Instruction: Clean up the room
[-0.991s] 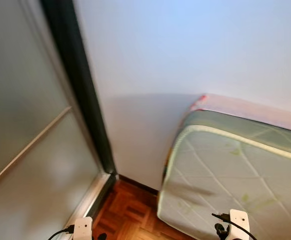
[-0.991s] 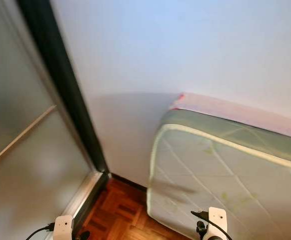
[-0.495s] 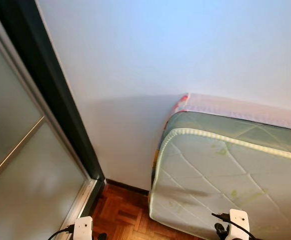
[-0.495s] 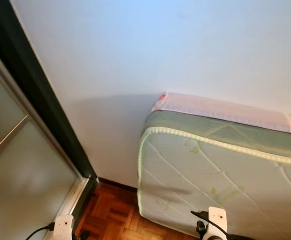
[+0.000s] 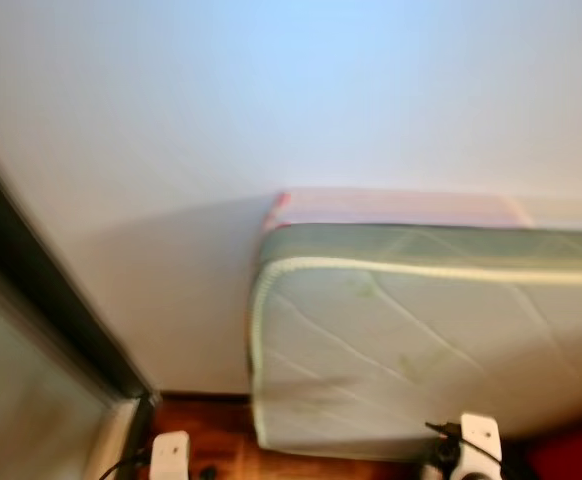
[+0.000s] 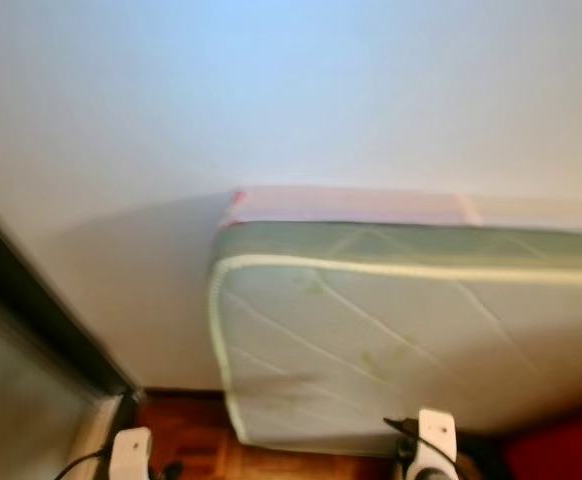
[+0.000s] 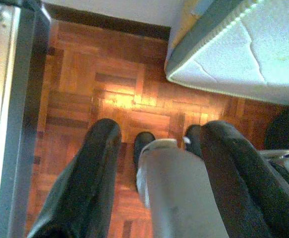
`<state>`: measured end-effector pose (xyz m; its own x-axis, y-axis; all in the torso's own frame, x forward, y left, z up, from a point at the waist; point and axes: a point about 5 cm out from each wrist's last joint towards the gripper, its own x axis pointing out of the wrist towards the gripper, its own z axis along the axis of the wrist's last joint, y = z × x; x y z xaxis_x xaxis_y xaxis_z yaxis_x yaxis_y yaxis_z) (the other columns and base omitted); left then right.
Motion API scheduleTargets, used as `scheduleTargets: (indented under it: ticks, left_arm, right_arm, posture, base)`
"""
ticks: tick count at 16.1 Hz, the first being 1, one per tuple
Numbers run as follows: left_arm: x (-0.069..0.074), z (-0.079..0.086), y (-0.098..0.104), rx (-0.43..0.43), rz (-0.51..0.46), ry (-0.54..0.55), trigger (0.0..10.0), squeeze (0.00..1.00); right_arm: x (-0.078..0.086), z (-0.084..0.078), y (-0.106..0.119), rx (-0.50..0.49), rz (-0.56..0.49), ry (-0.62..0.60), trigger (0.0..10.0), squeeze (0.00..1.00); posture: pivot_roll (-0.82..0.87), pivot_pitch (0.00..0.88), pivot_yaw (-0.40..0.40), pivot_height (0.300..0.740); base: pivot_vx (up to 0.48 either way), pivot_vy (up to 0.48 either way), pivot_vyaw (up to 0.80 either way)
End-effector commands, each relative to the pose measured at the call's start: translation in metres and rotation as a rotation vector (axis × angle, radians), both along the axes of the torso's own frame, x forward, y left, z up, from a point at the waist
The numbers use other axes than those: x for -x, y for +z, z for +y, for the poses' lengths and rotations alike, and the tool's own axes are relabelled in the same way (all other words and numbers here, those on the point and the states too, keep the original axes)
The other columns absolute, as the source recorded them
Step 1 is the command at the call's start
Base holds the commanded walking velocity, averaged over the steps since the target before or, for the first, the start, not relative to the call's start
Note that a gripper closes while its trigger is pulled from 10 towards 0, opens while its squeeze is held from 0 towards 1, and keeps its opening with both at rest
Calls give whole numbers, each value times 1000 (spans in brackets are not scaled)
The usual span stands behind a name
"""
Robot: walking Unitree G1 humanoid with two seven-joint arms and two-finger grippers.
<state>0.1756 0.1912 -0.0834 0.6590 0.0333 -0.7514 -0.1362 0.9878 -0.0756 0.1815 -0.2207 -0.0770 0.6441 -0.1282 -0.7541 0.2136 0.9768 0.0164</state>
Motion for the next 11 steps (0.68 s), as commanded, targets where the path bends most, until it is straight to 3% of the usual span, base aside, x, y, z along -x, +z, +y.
scheduleTargets:
  ticks: [1, 7, 11]
  left_arm:
    - [18, 50, -1, -188, 154, -18, 10000, 0]
    - [17, 36, -4, -174, 151, -33, 10000, 0]
    - [18, 36, -4, -173, 157, -34, 10000, 0]
  right_arm:
    - [-7, -12, 4, -83, 70, -18, 10000, 0]
    - [-7, -14, 4, -67, 81, -3, 10000, 0]
    - [-8, -14, 5, -68, 78, 2, 10000, 0]
  posture:
    - [33, 0, -37, 740]
    - [49, 0, -56, 740]
    - [45, 0, -52, 740]
  base:
    - [0, 0, -769]
    - [0, 0, -769]
    - [0, 0, -769]
